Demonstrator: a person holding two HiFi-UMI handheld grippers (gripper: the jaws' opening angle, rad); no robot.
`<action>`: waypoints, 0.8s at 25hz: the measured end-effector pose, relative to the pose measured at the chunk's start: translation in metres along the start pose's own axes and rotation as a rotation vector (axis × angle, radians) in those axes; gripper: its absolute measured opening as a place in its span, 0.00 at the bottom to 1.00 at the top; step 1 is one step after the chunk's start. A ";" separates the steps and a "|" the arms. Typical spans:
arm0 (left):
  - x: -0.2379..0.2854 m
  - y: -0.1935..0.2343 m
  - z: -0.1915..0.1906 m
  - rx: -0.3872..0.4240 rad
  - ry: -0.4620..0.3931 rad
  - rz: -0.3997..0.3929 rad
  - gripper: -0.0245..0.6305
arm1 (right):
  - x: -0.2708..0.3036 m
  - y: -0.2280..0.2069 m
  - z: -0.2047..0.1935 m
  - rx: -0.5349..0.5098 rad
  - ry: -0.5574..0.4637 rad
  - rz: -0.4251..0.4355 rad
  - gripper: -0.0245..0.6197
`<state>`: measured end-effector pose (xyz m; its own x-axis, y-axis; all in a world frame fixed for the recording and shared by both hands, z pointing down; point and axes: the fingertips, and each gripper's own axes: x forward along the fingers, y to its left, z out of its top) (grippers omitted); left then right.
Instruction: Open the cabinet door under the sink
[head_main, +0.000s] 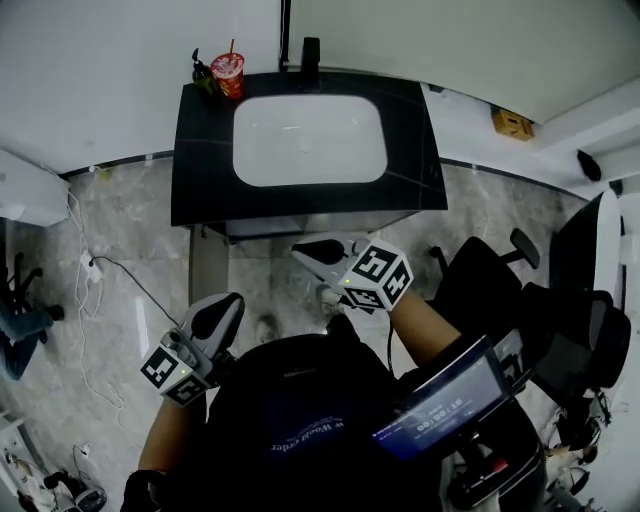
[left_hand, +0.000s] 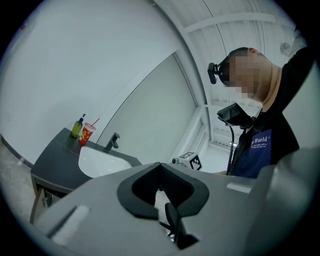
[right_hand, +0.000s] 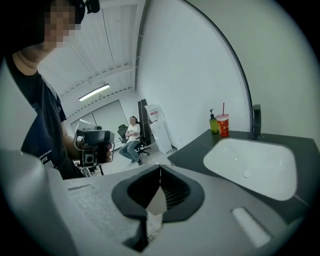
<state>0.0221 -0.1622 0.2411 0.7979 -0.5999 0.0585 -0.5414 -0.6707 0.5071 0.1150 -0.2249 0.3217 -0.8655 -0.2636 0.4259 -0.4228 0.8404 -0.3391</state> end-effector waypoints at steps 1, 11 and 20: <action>-0.007 0.001 0.004 0.009 -0.005 -0.003 0.04 | 0.000 0.005 0.002 -0.005 -0.008 -0.012 0.04; -0.066 -0.001 0.044 0.006 -0.054 -0.051 0.04 | -0.003 0.066 0.034 -0.035 -0.105 -0.096 0.04; -0.051 -0.033 0.068 0.094 -0.095 -0.016 0.04 | -0.054 0.078 0.063 -0.142 -0.167 -0.074 0.04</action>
<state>-0.0186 -0.1395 0.1626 0.7800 -0.6249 -0.0332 -0.5551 -0.7155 0.4242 0.1122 -0.1749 0.2197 -0.8712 -0.3915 0.2963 -0.4547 0.8710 -0.1860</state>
